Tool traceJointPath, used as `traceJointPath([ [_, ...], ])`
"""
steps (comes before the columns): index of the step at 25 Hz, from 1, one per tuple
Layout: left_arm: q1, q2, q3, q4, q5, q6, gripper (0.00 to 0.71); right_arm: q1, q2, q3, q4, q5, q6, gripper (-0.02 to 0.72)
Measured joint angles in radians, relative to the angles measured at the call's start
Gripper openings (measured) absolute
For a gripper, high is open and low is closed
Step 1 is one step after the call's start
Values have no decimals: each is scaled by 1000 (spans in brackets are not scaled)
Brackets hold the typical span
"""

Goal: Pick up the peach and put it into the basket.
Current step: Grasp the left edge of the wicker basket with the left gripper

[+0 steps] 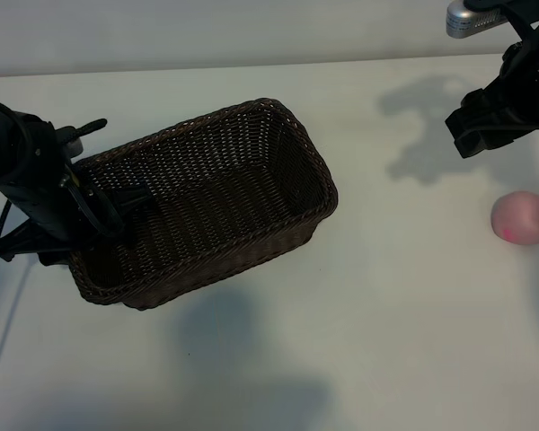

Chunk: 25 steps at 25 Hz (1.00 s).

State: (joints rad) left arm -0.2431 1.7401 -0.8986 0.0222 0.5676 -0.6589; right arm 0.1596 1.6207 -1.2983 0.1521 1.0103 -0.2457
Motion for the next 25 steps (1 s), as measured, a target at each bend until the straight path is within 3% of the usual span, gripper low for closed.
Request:
traceJointPath([
  [16,1,31,0,0,-10,-2,550,0,0,0,0,12,0,586],
  [18,1,31,0,0,-11,-2,521,0,0,0,0,12,0,586],
  [21,1,32,0,-2,-18,-8,406,0,0,0,0,12,0,586],
  [25,1,32,0,-3,-28,-9,397,0,0,0,0,12,0,586],
])
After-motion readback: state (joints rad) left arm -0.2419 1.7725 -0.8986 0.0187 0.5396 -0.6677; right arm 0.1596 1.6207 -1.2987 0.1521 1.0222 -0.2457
